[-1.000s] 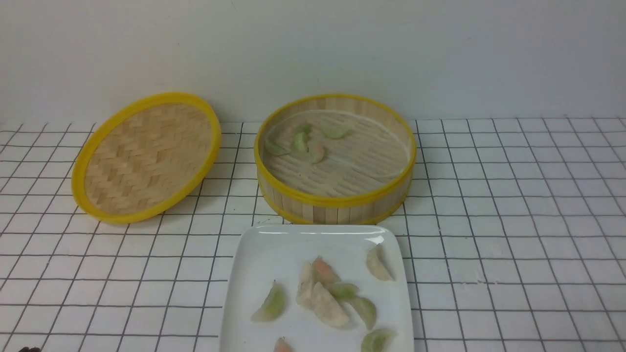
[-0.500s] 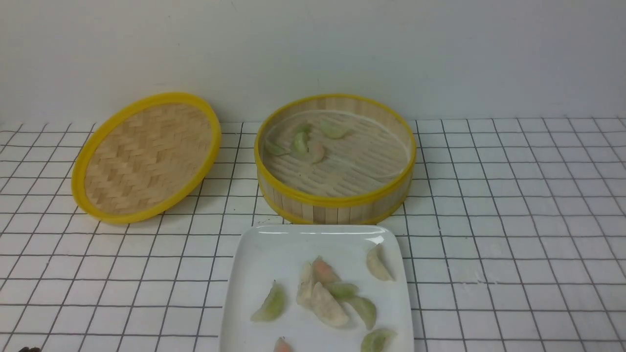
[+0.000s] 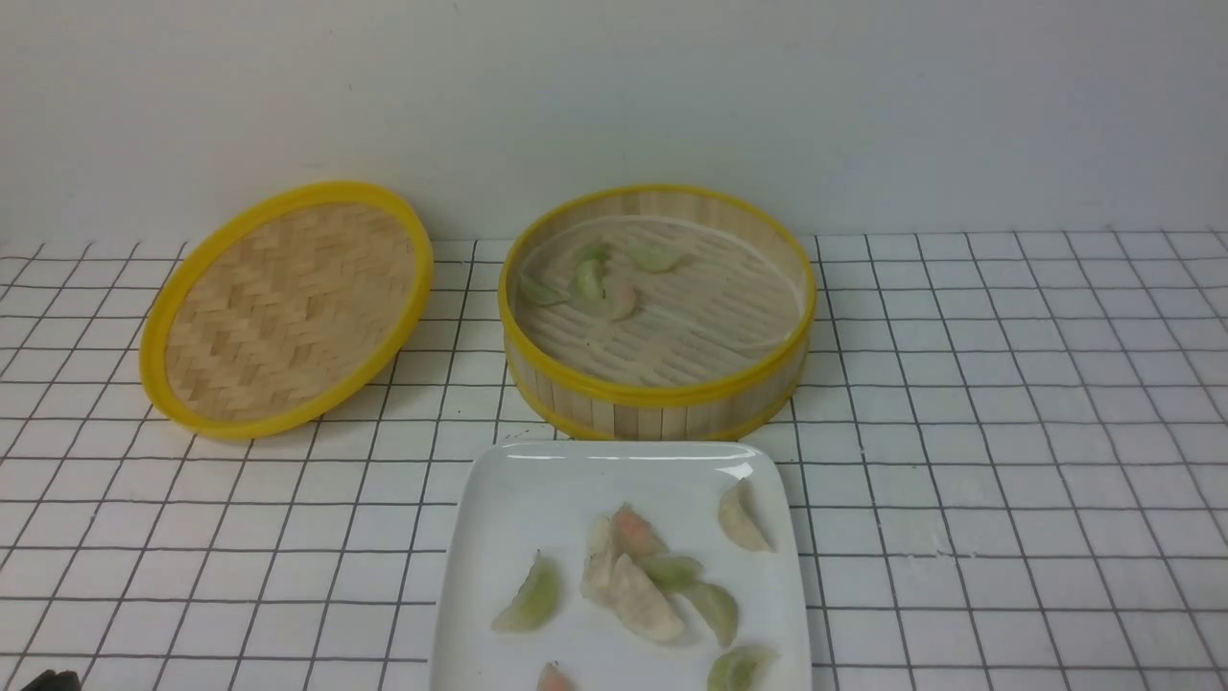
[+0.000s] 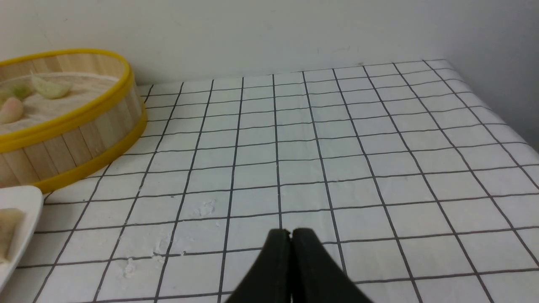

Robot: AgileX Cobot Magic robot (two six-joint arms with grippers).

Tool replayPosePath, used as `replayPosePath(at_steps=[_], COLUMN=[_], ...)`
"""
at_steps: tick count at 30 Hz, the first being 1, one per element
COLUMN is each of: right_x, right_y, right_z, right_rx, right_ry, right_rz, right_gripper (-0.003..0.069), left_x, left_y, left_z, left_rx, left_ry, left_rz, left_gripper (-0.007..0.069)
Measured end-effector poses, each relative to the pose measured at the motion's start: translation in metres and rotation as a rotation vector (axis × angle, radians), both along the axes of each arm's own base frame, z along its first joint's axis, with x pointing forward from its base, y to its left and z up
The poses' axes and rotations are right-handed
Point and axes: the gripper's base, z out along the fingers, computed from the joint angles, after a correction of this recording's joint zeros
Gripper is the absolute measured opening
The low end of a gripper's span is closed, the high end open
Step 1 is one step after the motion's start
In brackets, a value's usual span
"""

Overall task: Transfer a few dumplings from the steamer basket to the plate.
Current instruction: Use the left arm to grab a dumpling from the steamer

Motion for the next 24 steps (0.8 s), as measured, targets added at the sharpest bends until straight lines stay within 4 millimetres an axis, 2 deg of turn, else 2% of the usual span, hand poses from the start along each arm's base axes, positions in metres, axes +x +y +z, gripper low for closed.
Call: replayPosePath(at_steps=[1,2,5,9,11,14,15,17,18,19,20,21,22,24], right_x=[0.0,0.0,0.0,0.0,0.0,0.0,0.0,0.0,0.0,0.0,0.0,0.0,0.0,0.0], right_y=[0.0,0.0,0.0,0.0,0.0,0.0,0.0,0.0,0.0,0.0,0.0,0.0,0.0,0.0], right_z=[0.0,0.0,0.0,0.0,0.0,0.0,0.0,0.0,0.0,0.0,0.0,0.0,0.0,0.0], right_rx=[0.0,0.0,0.0,0.0,0.0,0.0,0.0,0.0,0.0,0.0,0.0,0.0,0.0,0.0], right_ry=[0.0,0.0,0.0,0.0,0.0,0.0,0.0,0.0,0.0,0.0,0.0,0.0,0.0,0.0], right_rz=[0.0,0.0,0.0,0.0,0.0,0.0,0.0,0.0,0.0,0.0,0.0,0.0,0.0,0.0], right_gripper=[-0.001,-0.001,-0.001,-0.001,-0.001,-0.001,-0.001,-0.001,-0.001,-0.001,-0.001,-0.001,-0.001,-0.001], left_x=[0.001,0.001,0.003,0.001,-0.002,-0.007,-0.007,0.003,0.01,0.022,0.032,0.039,0.063,0.081], left_y=[-0.001,-0.001,0.0,0.012,0.013,0.009,0.008,-0.003,-0.005,-0.011,-0.015,-0.016,-0.022,-0.024], left_z=[0.005,0.006,0.02,0.041,0.052,0.093,0.096,0.138,0.151,0.165,0.174,0.174,0.19,0.191], left_rx=[-0.093,-0.099,-0.423,-0.673,-0.705,-0.684,-0.678,-0.586,-0.555,-0.493,-0.452,-0.435,-0.343,-0.302], left_ry=[-0.053,-0.061,-0.194,-0.428,-0.478,-0.497,-0.491,-0.326,-0.273,-0.131,-0.045,-0.005,0.171,0.272], left_rz=[0.012,0.014,0.057,0.14,0.141,0.078,0.073,0.0,-0.014,-0.048,-0.07,-0.073,-0.131,-0.155], left_gripper=[-0.0006,-0.0006,-0.0006,-0.0006,-0.0006,-0.0006,-0.0006,-0.0006,-0.0006,-0.0006,-0.0006,-0.0006,-0.0006,-0.0006])
